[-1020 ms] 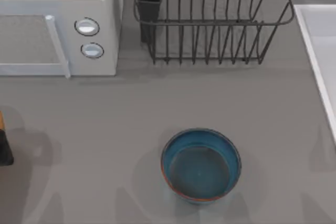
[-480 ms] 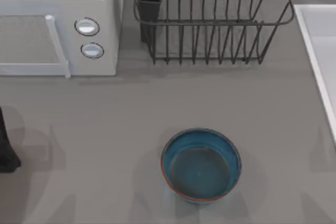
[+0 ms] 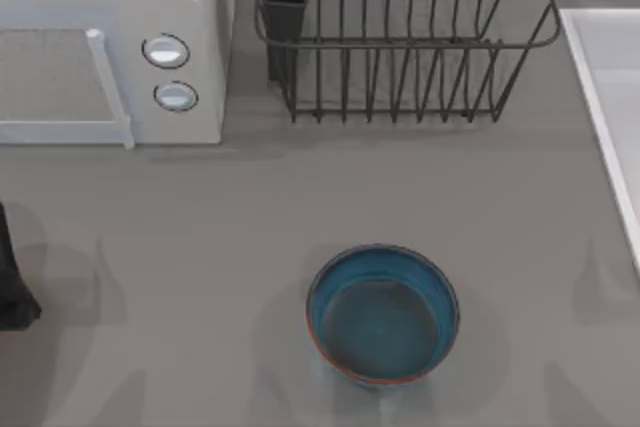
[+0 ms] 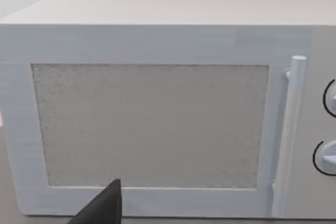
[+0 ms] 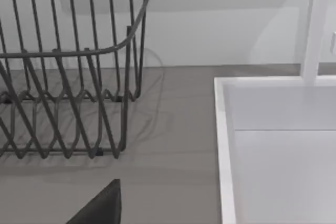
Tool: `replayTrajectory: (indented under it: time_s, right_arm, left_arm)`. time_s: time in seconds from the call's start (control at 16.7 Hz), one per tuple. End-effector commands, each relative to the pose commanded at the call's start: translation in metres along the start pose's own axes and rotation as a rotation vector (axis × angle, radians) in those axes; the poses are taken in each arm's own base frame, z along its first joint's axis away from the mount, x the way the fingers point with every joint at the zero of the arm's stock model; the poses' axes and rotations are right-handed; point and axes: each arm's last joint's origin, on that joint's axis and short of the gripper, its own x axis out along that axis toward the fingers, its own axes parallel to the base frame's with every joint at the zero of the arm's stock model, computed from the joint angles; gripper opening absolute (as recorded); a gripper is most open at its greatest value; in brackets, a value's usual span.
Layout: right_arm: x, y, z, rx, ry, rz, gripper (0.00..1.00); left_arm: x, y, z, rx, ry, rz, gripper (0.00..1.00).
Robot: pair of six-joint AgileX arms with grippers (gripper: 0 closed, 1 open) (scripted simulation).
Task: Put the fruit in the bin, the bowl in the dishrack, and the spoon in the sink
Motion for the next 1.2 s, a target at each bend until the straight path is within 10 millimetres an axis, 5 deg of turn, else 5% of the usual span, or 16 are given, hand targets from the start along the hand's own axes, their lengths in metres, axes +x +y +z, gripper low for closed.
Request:
replayTrajectory:
  time_s: [0.24, 0.6, 0.96, 1.2]
  right_arm:
    - [0.014, 0.018, 0.042, 0.110, 0.273, 0.079, 1.00]
    - [0.075, 0.073, 0.081, 0.148, 0.819, 0.108, 1.00]
    - [0.134, 0.147, 0.077, 0.098, 1.230, -0.009, 1.00]
    - [0.156, 0.185, 0.062, 0.055, 1.380, -0.088, 1.00]
  left_arm:
    - [0.000, 0.000, 0.000, 0.000, 0.000, 0.000, 1.00]
    - [0.000, 0.000, 0.000, 0.000, 0.000, 0.000, 1.00]
    - [0.000, 0.000, 0.000, 0.000, 0.000, 0.000, 1.00]
    - [0.000, 0.000, 0.000, 0.000, 0.000, 0.000, 1.00]
